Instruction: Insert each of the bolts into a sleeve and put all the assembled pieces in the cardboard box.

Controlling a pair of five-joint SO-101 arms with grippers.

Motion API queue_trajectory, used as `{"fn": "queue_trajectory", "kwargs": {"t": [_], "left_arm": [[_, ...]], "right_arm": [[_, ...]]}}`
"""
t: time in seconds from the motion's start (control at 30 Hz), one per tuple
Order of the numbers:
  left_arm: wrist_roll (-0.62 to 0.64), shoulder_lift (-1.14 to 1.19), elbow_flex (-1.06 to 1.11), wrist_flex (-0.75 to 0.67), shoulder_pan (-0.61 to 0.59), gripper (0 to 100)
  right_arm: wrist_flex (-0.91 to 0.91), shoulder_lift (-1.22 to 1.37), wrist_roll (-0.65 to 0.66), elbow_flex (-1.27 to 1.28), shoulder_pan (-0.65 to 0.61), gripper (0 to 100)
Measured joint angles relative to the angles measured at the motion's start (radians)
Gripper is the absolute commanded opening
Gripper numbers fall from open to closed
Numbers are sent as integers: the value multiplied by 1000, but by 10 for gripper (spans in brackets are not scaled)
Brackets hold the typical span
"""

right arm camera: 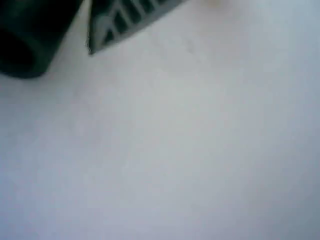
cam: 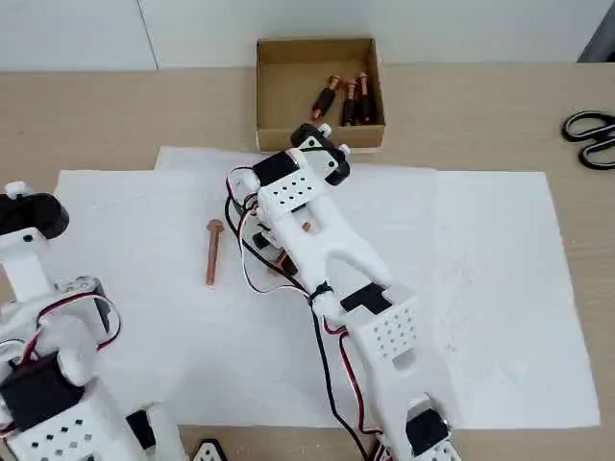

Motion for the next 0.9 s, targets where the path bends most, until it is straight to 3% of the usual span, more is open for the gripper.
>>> {"fn": "queue_trajectory", "kwargs": {"t": [0.1, 0.2, 0.7, 0.9], "left_arm": [[0, 0, 0, 0, 0, 87], [0, 0, 0, 0, 0, 87], [0, 0, 0, 0, 0, 87], [0, 0, 0, 0, 0, 88]], "right_arm": [[0, 0, 0, 0, 0, 118], [0, 0, 0, 0, 0, 0], [66, -28, 3, -48, 40, 3], [133, -238, 206, -121, 112, 3]]}}
